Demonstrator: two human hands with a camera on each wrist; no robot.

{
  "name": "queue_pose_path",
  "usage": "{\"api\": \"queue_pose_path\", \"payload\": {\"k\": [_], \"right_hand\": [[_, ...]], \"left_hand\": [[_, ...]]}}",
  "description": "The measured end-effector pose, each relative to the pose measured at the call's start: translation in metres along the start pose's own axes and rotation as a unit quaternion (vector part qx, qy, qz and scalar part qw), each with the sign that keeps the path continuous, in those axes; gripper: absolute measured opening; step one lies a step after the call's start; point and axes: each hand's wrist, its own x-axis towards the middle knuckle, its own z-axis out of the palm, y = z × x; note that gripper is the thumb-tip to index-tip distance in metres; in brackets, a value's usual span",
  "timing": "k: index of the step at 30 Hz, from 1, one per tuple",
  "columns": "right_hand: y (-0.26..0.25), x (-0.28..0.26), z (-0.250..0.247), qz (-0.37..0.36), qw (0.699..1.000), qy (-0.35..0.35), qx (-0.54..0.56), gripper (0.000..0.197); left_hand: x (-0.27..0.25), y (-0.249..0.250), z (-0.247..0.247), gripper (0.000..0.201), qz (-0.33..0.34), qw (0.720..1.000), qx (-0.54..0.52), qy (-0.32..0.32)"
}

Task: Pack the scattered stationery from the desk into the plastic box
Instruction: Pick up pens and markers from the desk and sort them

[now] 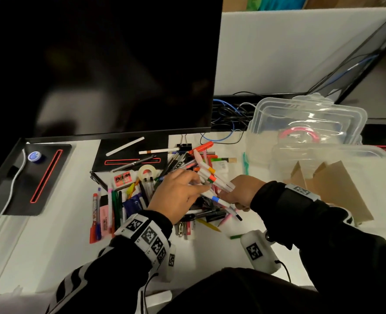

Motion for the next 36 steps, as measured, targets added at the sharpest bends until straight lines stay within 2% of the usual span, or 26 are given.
{"api": "queue_pose_path", "payload": {"k": [4, 7, 10, 13, 17, 20, 22, 27, 32, 36], "right_hand": [[0.011, -0.009, -0.005, 0.000, 0.997, -0.036, 0.072, 0.022], [0.021, -0.014, -0.009, -0.003, 0.989, -0.037, 0.140, 0.023], [0.030, -0.017, -0.016, -0.009, 0.967, -0.015, 0.254, 0.021], [0.037, -0.021, -0.027, -0.025, 0.943, 0.000, 0.333, 0.024], [0.044, -0.026, -0.038, -0.075, 0.929, 0.018, 0.361, 0.015], [0.048, -0.030, -0.044, -0.106, 0.921, 0.023, 0.373, 0.011], [0.051, -0.031, -0.049, -0.117, 0.912, 0.039, 0.392, 0.010], [0.063, -0.034, -0.065, -0.137, 0.888, 0.094, 0.430, 0.012], [0.078, -0.037, -0.086, -0.152, 0.871, 0.097, 0.456, 0.022], [0.097, -0.042, -0.106, -0.152, 0.882, 0.084, 0.439, 0.017]], "left_hand": [[0.006, 0.013, 0.005, 0.021, -0.004, 1.000, 0.013, -0.001], [0.010, 0.022, 0.008, 0.032, -0.035, 0.999, 0.007, -0.017], [0.016, 0.028, 0.007, 0.024, -0.101, 0.994, -0.018, -0.026], [0.026, 0.036, 0.004, 0.029, -0.185, 0.980, -0.052, -0.059], [0.041, 0.052, 0.004, 0.030, -0.259, 0.957, -0.103, -0.086], [0.054, 0.067, 0.005, 0.021, -0.289, 0.942, -0.159, -0.067], [0.064, 0.080, 0.001, 0.014, -0.286, 0.933, -0.211, -0.048], [0.089, 0.106, -0.005, 0.025, -0.257, 0.903, -0.344, -0.022], [0.117, 0.131, 0.001, 0.029, -0.244, 0.881, -0.405, 0.007], [0.136, 0.145, 0.016, 0.026, -0.237, 0.884, -0.402, 0.011]]}}
